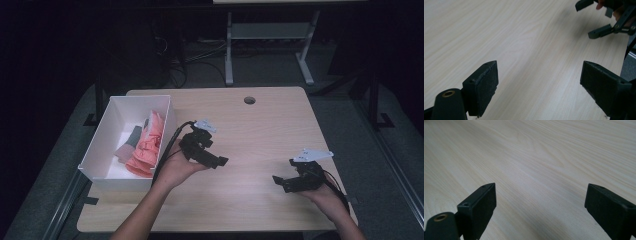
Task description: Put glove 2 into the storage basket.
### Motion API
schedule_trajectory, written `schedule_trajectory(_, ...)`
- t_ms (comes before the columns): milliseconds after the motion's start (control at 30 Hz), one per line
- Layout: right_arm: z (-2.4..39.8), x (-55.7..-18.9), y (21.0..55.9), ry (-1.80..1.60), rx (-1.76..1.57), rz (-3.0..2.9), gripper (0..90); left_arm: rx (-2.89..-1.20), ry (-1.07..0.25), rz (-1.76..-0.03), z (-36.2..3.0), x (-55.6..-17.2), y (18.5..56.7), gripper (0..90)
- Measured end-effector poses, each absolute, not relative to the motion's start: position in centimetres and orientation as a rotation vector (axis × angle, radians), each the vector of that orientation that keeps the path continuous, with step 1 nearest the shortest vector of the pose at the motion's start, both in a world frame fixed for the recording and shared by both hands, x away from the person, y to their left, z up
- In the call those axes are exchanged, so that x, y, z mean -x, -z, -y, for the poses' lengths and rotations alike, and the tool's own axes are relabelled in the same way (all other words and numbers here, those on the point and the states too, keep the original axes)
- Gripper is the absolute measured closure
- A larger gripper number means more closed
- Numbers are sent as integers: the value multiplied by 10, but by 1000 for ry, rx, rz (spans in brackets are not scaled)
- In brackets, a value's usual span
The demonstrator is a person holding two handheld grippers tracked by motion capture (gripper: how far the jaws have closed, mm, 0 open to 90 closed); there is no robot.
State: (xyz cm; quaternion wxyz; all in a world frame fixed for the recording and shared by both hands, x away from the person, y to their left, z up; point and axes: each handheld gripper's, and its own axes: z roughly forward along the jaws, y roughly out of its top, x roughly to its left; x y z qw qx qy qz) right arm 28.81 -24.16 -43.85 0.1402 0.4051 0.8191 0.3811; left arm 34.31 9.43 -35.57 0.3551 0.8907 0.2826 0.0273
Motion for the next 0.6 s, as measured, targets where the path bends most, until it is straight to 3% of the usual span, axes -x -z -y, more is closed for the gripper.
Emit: schedule_trajectory(600,241,-286,446,-1061,-1180,-2396,97,-2359,-41,-692,-85,-333,410,149)
